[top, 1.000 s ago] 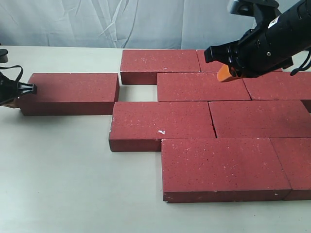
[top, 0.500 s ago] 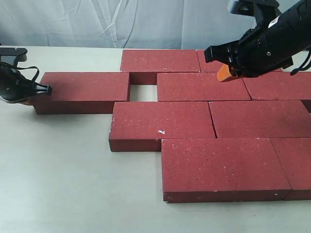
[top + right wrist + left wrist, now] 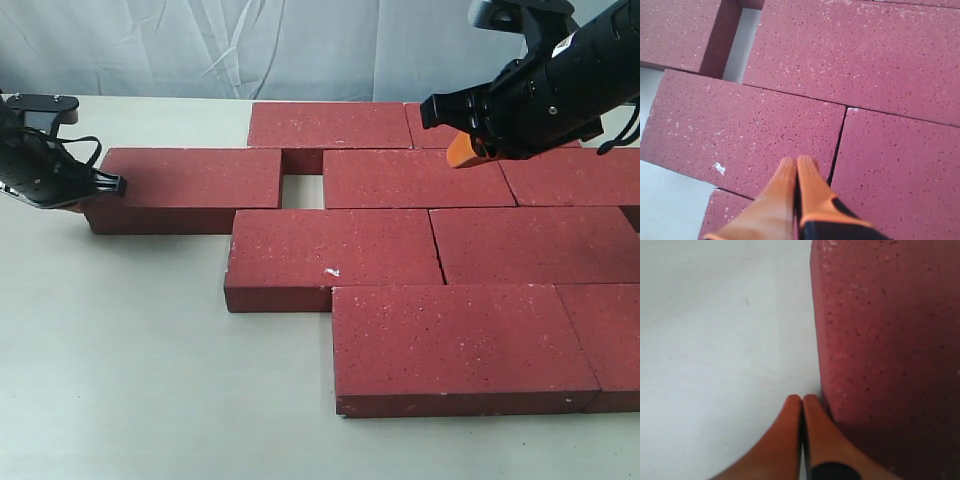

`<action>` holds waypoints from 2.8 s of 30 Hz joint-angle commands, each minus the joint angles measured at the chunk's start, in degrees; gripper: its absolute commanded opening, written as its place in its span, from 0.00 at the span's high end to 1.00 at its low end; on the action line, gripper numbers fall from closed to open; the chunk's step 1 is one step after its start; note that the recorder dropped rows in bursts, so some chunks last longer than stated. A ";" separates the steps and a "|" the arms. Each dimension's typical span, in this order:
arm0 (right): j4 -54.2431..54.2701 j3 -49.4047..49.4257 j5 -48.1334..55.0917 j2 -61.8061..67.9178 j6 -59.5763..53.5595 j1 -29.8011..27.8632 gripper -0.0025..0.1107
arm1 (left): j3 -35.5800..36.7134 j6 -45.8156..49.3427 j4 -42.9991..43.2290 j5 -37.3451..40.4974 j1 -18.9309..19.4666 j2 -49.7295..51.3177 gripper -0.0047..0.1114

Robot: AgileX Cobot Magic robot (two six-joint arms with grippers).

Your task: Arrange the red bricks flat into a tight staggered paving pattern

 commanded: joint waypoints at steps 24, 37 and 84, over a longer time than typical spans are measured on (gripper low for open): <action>-0.45 0.07 -0.28 -0.28 -0.34 -0.21 0.98 | -0.22 1.18 -1.41 -2.26 -8.76 0.55 0.96; -0.45 0.07 -0.28 -0.28 -0.34 -0.21 0.98 | -0.22 1.22 2.25 -0.86 -7.81 0.55 0.96; -0.45 0.07 0.29 -0.28 -0.34 -0.21 0.98 | -0.22 -0.28 -4.70 16.30 -12.96 -14.35 0.96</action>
